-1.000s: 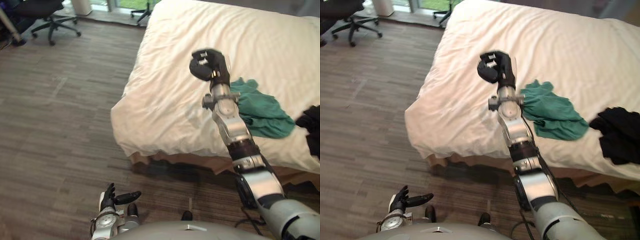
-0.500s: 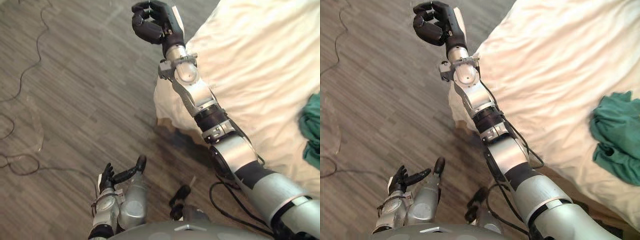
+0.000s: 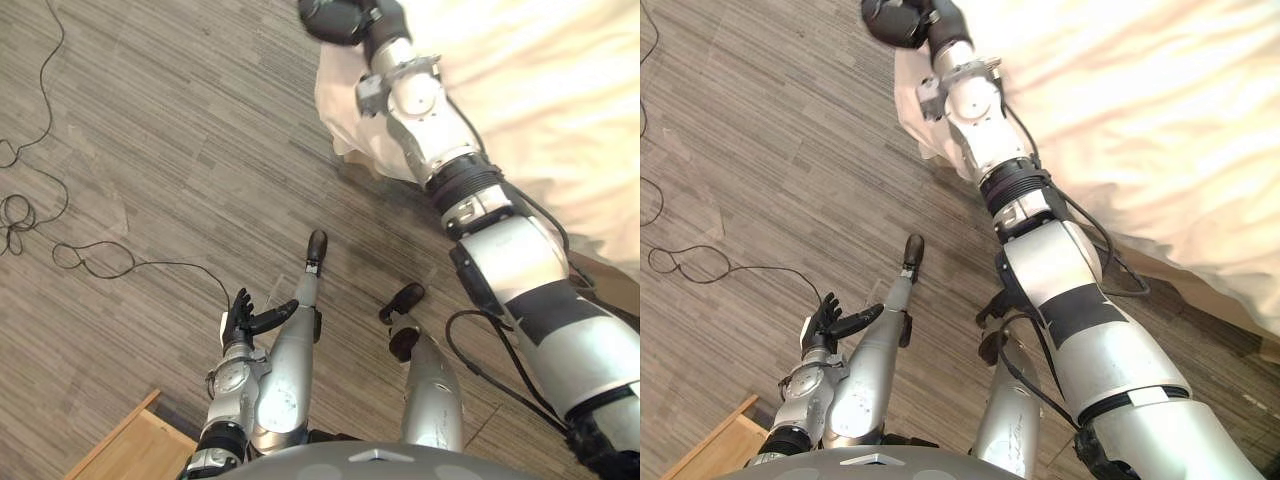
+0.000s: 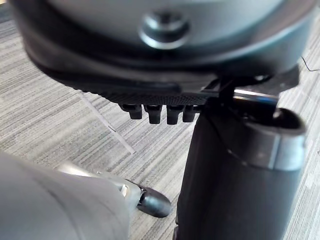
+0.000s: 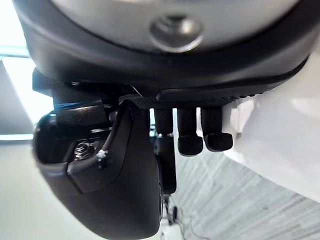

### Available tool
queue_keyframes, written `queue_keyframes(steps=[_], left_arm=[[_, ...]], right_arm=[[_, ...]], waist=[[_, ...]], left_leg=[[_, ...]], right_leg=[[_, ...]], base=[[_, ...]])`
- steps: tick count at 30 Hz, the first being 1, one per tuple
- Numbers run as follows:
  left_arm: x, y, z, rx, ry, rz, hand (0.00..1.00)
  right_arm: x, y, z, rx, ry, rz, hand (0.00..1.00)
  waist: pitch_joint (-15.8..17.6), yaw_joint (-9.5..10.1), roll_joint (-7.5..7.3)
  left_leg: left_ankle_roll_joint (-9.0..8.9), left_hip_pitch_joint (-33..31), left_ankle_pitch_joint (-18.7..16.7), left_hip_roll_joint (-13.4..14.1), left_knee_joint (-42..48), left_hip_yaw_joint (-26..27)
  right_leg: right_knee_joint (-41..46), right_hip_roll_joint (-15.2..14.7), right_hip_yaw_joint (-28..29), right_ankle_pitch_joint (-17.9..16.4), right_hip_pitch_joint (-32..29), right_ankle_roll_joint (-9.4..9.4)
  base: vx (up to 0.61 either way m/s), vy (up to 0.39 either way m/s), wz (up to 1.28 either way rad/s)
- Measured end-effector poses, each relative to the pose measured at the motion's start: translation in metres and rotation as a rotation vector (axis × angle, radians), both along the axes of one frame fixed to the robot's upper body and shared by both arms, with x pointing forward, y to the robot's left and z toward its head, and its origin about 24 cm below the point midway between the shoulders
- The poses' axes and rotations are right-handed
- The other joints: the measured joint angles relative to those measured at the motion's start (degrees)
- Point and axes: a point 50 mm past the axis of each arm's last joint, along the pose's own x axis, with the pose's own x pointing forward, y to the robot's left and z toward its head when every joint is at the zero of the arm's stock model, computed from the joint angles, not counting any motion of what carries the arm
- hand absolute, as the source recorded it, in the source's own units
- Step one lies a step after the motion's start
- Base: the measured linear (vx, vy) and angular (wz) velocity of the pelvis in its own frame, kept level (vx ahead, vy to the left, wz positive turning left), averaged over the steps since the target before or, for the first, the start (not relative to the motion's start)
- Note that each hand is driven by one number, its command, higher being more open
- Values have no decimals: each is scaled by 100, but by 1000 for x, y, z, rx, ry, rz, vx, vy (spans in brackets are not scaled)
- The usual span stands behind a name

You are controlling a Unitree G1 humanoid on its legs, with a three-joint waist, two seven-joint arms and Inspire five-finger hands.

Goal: Tidy up the quilt and then pick up the clothes from the bed and put them into the laundry hamper

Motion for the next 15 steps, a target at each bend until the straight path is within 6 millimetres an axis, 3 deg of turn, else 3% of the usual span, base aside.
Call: queue_keyframes(steps=[2, 4, 6, 8, 9, 10, 13, 15], left_arm=[[1, 0, -2, -9, 13, 1, 100], [2, -1, -5, -23, 31, 3, 100], [4, -4, -6, -40, 36, 7, 100], [4, -5, -6, -39, 44, -1, 100], [-3, -1, -12, -18, 94, -17, 100], [-9, 3, -15, -13, 118, -27, 100], [-18, 2, -20, -43, 129, -9, 100], [-18, 1, -20, -41, 133, -22, 100]], right_arm=[[-6, 12, -75, -5, 202, 24, 0], [-31, 18, -172, -60, 506, 17, 0], [-76, 17, -256, -140, 782, 22, 0], [-133, 19, -319, -217, 1007, 78, 0], [-147, 18, -331, -209, 1048, 74, 0], [-148, 20, -330, -210, 1039, 85, 0], [-142, 31, -310, -149, 930, 157, 0], [-141, 54, -267, 45, 792, 307, 0]], waist=[[-3, -10, 0], [-11, -25, -7], [-12, -56, -7], [-20, -160, -23], [-48, -266, -39], [-72, -340, -51], [-515, -322, -151], [-799, -358, -266]], left_leg=[[-27, 159, -21, 15, 0, 27], [-62, 367, -49, 20, 2, 69], [-78, 554, -63, 24, 3, 103], [-92, 830, -99, 39, 1, 166], [-93, 1004, -128, 56, 0, 229], [-88, 1071, -149, 71, 0, 260], [-137, 1210, -243, 210, -3, 485], [-149, 1330, -283, 305, -3, 574]], right_leg=[[29, 2, 5, -54, 144, 2], [23, 0, -8, -102, 360, 1], [-9, 3, -60, -136, 588, 6], [-36, 13, -72, -166, 871, 19], [-67, 21, -47, -181, 1013, 24], [-70, 32, -31, -194, 1061, 22], [-190, 137, -15, -209, 1141, 23], [-309, 203, -84, -166, 1266, 26]], base=[[30, -67, 1], [49, -75, 6], [44, -73, 10], [15, -87, -1], [-41, -89, -17], [-69, -57, -29], [-98, -82, -35], [-16, -72, -26]])
